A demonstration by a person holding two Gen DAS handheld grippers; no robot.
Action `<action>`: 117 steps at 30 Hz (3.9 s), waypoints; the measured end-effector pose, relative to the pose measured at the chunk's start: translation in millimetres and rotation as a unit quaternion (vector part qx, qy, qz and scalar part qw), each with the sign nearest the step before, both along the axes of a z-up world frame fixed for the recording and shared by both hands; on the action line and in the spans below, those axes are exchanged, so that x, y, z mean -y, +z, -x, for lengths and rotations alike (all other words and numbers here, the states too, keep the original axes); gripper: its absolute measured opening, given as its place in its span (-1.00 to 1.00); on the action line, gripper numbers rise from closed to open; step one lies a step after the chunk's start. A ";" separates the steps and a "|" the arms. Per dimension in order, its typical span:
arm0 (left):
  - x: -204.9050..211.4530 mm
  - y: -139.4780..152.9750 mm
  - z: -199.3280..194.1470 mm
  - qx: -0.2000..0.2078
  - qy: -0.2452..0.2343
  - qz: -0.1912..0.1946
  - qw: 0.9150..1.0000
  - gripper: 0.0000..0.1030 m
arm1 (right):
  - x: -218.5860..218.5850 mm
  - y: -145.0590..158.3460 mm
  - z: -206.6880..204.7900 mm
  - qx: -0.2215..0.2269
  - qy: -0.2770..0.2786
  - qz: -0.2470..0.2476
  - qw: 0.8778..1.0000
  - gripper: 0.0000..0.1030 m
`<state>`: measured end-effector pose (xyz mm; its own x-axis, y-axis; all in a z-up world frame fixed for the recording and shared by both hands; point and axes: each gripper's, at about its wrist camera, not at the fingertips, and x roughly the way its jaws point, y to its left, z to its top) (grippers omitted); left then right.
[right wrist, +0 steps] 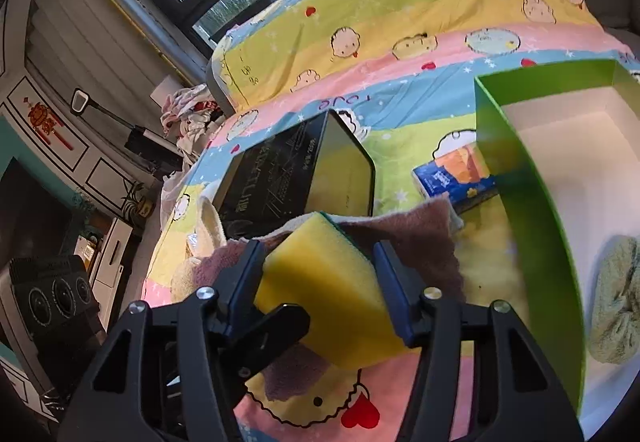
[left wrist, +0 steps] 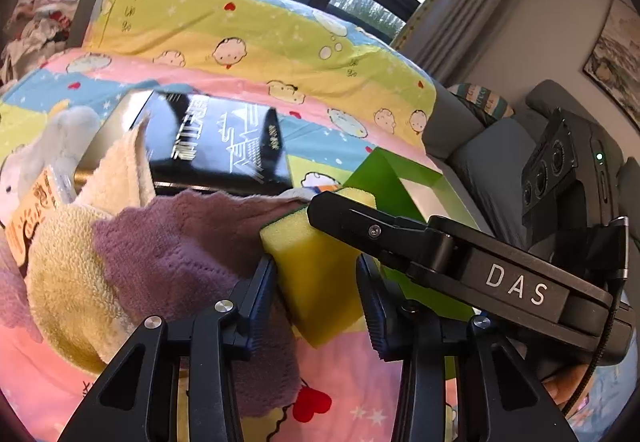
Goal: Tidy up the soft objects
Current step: 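Grasp the yellow sponge with the right gripper, then carry the yellow sponge into the green box and release it, then grasp the mauve knitted towel with the right gripper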
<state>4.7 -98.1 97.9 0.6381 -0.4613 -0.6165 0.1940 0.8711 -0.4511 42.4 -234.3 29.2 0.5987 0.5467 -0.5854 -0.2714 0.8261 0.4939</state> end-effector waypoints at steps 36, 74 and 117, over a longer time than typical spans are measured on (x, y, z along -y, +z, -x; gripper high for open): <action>153.1 66.4 16.7 0.111 -0.180 -0.064 0.975 -0.22 | 146.0 39.6 86.2 0.108 -0.204 -0.067 0.971 0.03; 125.9 58.4 3.2 0.064 -0.124 -0.081 0.987 0.39 | 172.5 33.7 95.9 0.063 -0.296 -0.045 0.952 0.85; -40.0 -9.4 15.0 -0.010 0.048 -0.028 0.998 -0.56 | -18.9 -7.0 7.7 0.012 0.001 0.002 1.000 -0.83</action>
<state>-10.2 -58.2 88.6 0.6642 -0.3634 -0.6533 0.1004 0.9094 -0.4037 34.7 -215.4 22.2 0.6115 0.5453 -0.5733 -0.2839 0.8276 0.4842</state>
